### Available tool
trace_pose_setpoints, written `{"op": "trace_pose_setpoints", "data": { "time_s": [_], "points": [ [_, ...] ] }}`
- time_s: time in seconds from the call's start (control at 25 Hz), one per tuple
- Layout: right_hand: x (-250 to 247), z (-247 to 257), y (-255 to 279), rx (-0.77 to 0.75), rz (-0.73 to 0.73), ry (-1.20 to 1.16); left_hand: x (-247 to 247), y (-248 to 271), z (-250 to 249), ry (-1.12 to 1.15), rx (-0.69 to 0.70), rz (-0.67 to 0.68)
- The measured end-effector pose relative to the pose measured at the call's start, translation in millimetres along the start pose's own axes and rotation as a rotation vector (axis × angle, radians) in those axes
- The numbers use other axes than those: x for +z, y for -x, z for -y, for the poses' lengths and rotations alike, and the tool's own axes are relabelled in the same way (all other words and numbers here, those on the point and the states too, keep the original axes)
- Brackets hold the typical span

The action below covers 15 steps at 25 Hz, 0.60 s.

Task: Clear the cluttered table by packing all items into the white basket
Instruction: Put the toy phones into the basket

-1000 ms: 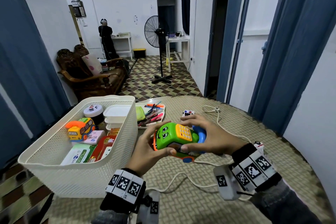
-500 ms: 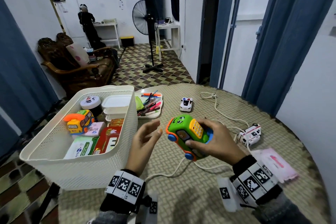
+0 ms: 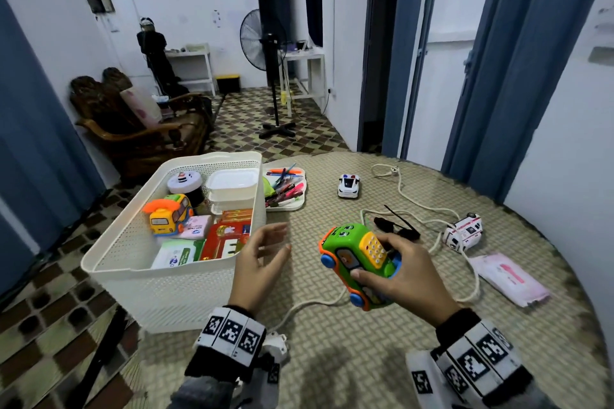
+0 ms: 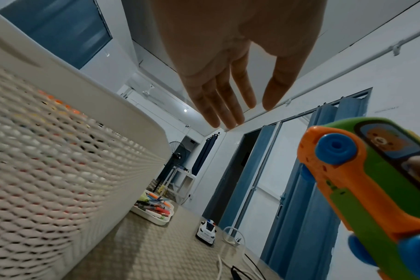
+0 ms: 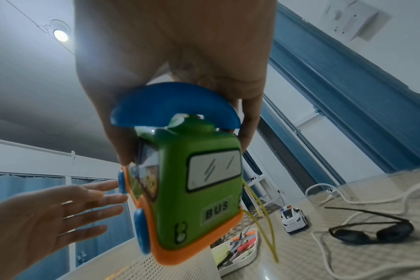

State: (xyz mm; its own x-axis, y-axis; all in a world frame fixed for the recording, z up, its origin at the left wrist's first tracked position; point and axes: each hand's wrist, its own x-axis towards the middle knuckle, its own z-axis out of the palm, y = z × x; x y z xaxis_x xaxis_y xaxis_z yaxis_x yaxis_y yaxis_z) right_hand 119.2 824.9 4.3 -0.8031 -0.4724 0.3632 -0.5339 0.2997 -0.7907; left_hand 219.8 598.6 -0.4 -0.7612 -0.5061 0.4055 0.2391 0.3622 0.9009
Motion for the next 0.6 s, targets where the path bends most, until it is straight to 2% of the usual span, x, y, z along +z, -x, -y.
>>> {"op": "trace_pose_setpoints", "data": {
  "time_s": [0.16,0.36,0.6],
  "points": [
    [19.0,20.4,34.3,0.084,-0.059,-0.028,-24.2,21.1,-4.5,-0.054,0.024,0.013],
    [71.5,60.1,70.5,0.202,-0.099,-0.081,-78.1,52.1,-16.9,-0.127,0.053,0.089],
    [117.4,110.9,77.6,0.240,-0.086,-0.127,-141.5,65.8,-28.5,-0.155,0.026,0.044]
  ]
}}
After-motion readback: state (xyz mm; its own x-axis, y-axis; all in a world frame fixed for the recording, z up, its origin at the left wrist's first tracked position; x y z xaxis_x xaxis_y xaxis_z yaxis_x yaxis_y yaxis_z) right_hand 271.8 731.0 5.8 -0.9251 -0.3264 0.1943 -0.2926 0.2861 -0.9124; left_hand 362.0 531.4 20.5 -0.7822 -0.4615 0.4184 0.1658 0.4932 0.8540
